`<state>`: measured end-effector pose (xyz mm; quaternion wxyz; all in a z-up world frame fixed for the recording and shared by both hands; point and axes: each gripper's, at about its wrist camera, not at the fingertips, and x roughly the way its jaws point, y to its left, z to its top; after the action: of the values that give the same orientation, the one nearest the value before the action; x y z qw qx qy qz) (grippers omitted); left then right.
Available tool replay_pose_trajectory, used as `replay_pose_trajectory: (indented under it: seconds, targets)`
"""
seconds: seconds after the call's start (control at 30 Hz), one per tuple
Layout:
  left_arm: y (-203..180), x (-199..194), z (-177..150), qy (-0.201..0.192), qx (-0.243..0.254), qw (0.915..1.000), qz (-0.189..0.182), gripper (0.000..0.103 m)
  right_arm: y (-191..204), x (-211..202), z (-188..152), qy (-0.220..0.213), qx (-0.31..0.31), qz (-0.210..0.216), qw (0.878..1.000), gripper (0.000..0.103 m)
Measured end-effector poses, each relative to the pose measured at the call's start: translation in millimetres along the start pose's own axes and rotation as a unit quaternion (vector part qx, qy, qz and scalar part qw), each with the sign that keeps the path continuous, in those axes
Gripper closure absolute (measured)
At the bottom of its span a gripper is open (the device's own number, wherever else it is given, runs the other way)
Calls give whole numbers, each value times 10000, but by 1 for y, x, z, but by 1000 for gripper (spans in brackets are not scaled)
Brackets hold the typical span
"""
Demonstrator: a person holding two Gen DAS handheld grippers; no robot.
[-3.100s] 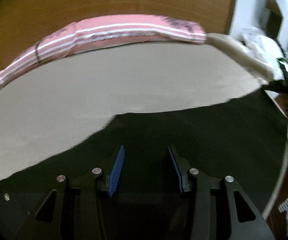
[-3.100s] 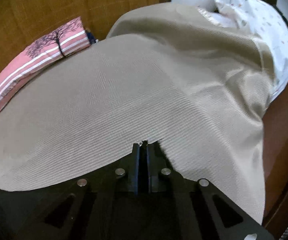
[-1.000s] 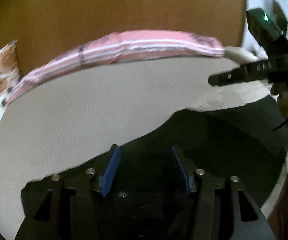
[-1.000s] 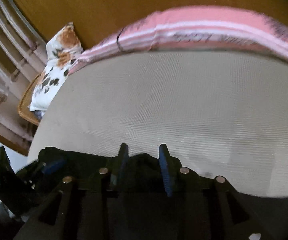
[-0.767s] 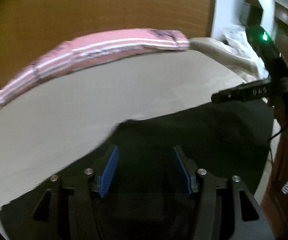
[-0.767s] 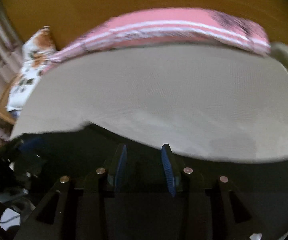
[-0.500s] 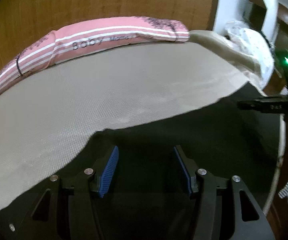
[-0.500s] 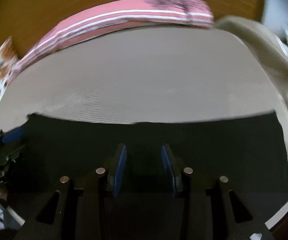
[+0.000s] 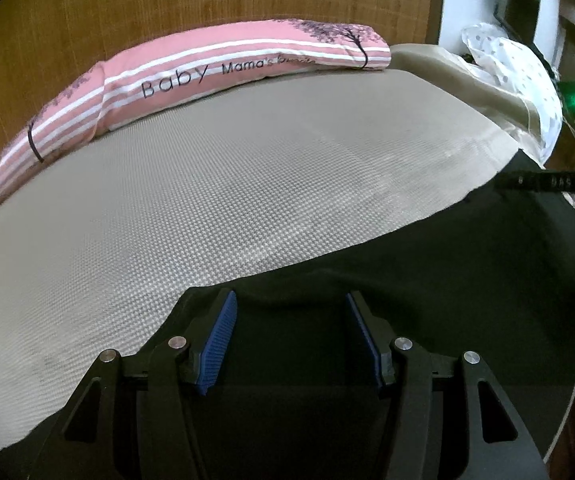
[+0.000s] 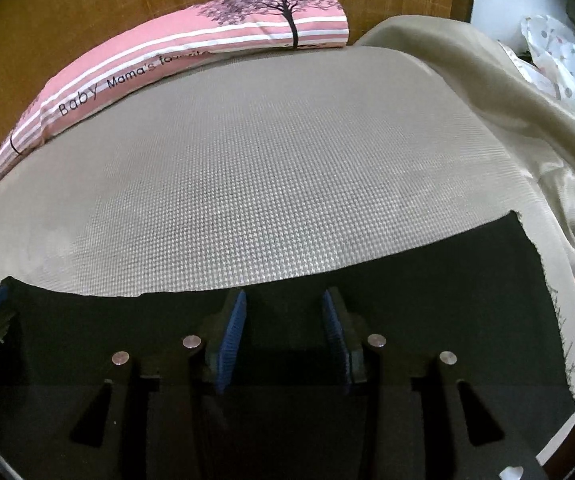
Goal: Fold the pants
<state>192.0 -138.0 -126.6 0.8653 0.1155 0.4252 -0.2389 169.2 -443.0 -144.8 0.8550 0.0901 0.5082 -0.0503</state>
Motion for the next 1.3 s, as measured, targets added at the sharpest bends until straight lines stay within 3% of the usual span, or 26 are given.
replay_pose_trajectory:
  seconds: [0.13,0.3,0.57,0.8,1.07,1.17,1.3]
  targets:
    - [-9,-18,-10,42,132,9997,-176,46,-15,-21,-5,-232,391,275,9986,64]
    - [-17,-39,-32,240,17,9989,-407,46,-66,-52,-26,-284,1020,458,9933,63]
    - [-39,-60,-45,401,-70,9964,-741,44,-162,-100,-99,-323,2338,373,9710,62]
    - [-60,-57,-35,435,-264,9951,-849,44,-206,-96,-137,-257,3031,459,9515,62]
    - [-84,-36,-33,647,-217,9938,-877,44,-232,-72,-133,-564,3422,782,9347,64]
    - [-89,-28,-36,729,-192,9936,-842,44,-238,-65,-124,-726,3457,807,9320,67]
    - [-95,-22,-41,566,17,9963,-651,42,-237,-58,-116,-600,3405,859,9344,90]
